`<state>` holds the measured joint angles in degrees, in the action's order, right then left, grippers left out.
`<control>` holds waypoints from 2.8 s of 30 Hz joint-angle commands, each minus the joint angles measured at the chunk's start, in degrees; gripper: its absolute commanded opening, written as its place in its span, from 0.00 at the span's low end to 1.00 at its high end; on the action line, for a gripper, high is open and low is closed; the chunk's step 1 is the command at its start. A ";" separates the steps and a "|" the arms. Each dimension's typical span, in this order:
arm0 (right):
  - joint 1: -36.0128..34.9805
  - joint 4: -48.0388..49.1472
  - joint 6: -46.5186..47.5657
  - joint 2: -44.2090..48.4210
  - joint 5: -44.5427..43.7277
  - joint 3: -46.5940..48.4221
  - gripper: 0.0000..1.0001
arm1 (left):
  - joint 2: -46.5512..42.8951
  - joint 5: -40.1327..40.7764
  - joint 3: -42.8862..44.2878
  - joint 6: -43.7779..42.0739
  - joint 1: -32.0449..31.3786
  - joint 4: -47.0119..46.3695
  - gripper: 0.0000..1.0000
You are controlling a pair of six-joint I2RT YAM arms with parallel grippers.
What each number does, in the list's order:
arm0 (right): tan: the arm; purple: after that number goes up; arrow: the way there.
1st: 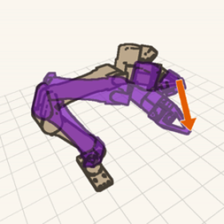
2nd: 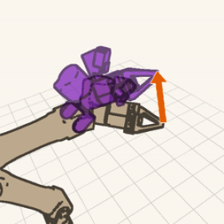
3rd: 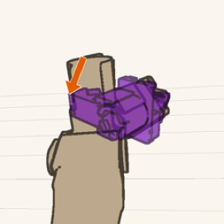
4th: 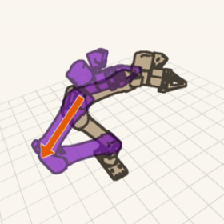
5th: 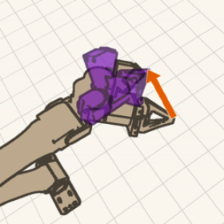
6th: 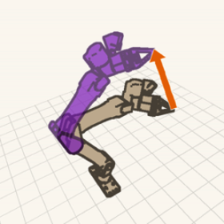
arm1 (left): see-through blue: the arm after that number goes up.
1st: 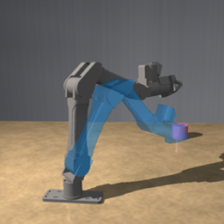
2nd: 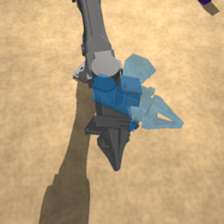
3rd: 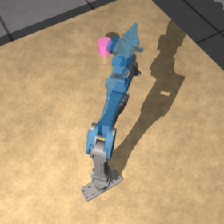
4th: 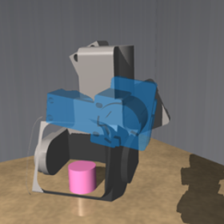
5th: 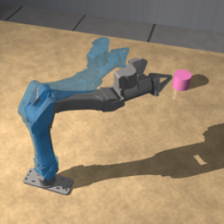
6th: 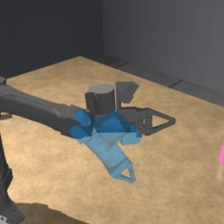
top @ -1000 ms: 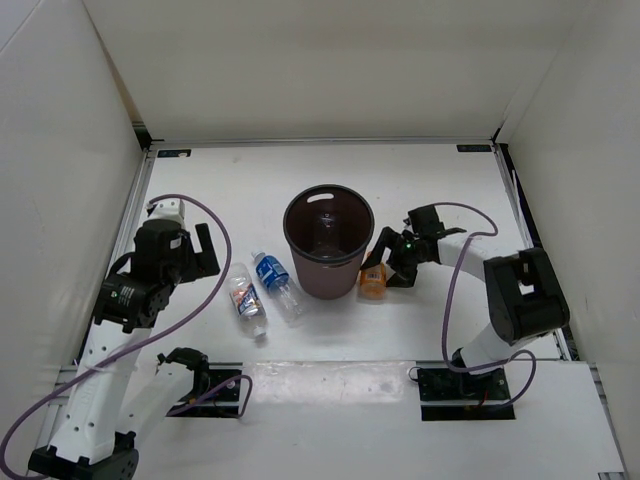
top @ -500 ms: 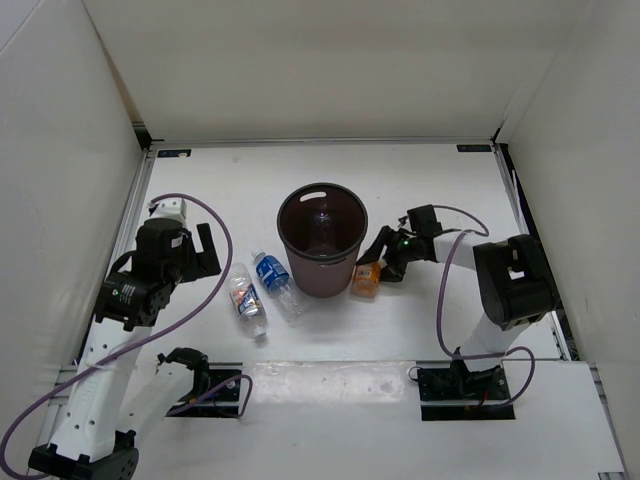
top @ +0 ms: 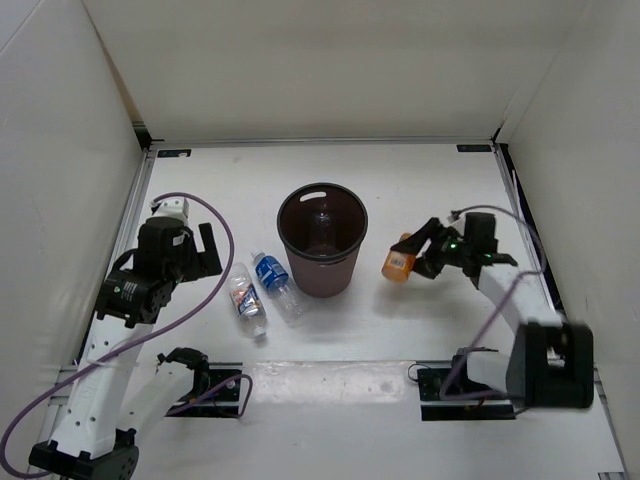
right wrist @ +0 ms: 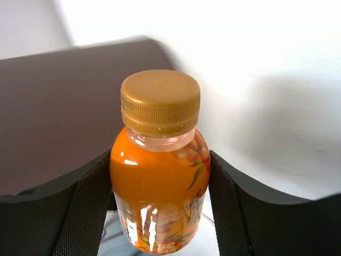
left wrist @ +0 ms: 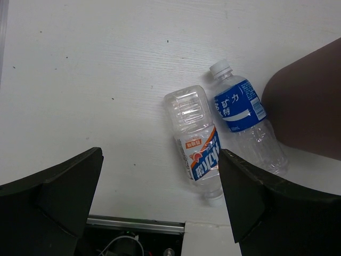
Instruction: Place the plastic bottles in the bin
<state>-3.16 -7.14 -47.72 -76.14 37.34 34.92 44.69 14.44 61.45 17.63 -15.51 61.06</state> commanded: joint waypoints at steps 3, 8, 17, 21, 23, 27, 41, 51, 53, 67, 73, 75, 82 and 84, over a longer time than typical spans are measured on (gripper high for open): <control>1.58 -6.11 0.08 22.41 -4.89 7.34 0.00 | 0.49 -0.55 1.13 -0.67 0.04 -0.41 1.00; -7.27 -14.39 5.35 32.98 -24.36 24.04 0.00 | 1.28 -1.07 1.21 -0.67 0.04 -0.41 1.00; -50.38 -10.97 34.15 20.72 -63.47 42.84 0.00 | 2.86 -2.22 1.48 -0.93 -0.05 -0.32 1.00; -52.92 -16.58 36.48 11.55 -65.57 49.54 0.00 | 3.04 -2.40 1.21 -1.02 0.04 -0.50 1.00; -49.33 -21.23 32.27 6.82 -60.06 52.09 0.00 | 3.30 -2.48 1.30 -1.02 -0.05 -0.50 1.00; -39.94 -22.75 27.43 3.63 -44.05 52.19 0.00 | 3.92 -2.75 1.30 -1.02 -0.05 -0.50 1.00; -38.94 -26.43 27.60 -0.41 -39.81 55.08 0.00 | 4.62 -3.19 1.48 -1.19 -0.05 -0.50 1.00; -37.89 -34.79 29.00 -3.50 -36.38 63.00 0.90 | 4.80 -3.27 1.57 -1.28 -0.05 -0.50 1.00; -36.67 -34.70 29.01 -0.95 -36.11 62.73 0.90 | 4.71 -3.54 1.57 -1.28 0.04 -0.41 1.00; -24.00 -53.59 24.00 18.73 -55.85 48.16 0.90 | 4.44 -6.79 0.95 -2.33 0.13 -0.85 1.00; -23.55 -46.75 21.11 36.21 -69.31 22.60 0.90 | 9.36 -8.20 2.09 -1.72 -0.05 0.11 1.00; -24.96 -46.31 19.07 37.99 -71.01 21.69 0.90 | 11.46 -7.58 2.79 -1.37 -0.05 1.34 1.00; -46.71 -52.87 12.67 32.39 -86.80 21.85 0.90 | 12.71 -6.71 2.71 -1.98 -0.14 1.61 1.00; -53.16 -60.49 2.19 28.78 -95.46 24.48 0.90 | 12.79 -4.95 2.62 -1.64 -0.05 1.96 1.00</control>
<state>-49.65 -59.68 -33.76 -43.62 -43.46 56.05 58.28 7.92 62.00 15.94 -15.51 62.57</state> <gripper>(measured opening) 0.905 1.000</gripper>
